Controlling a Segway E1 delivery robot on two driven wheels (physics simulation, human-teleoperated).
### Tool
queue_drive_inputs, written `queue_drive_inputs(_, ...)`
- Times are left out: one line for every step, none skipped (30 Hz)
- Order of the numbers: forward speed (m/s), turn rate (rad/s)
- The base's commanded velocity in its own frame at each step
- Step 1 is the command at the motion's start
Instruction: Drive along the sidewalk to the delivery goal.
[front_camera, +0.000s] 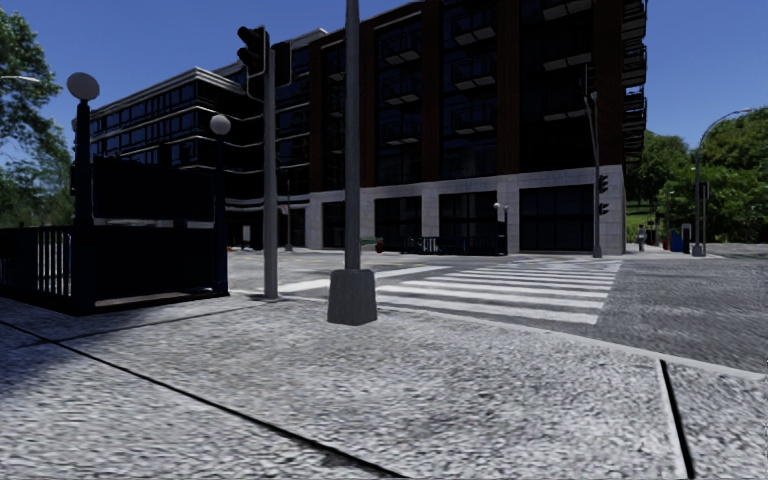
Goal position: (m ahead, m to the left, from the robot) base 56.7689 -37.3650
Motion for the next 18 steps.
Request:
queue_drive_inputs(2.0,-0.52)
queue_drive_inputs(2.0,-0.52)
queue_drive_inputs(2.0,-0.52)
queue_drive_inputs(2.0,-0.52)
queue_drive_inputs(2.0,-0.52)
queue_drive_inputs(2.0,-0.52)
queue_drive_inputs(2.0,-0.52)
queue_drive_inputs(2.0,-0.52)
queue_drive_inputs(2.0,-0.52)
queue_drive_inputs(2.0,-0.52)
queue_drive_inputs(2.0,-0.52)
queue_drive_inputs(2.0,-0.52)
queue_drive_inputs(2.0,-0.52)
queue_drive_inputs(2.0,-0.52)
queue_drive_inputs(2.0,-0.52)
queue_drive_inputs(2.0,-0.52)
queue_drive_inputs(2.0,-0.52)
queue_drive_inputs(2.0,-0.52)
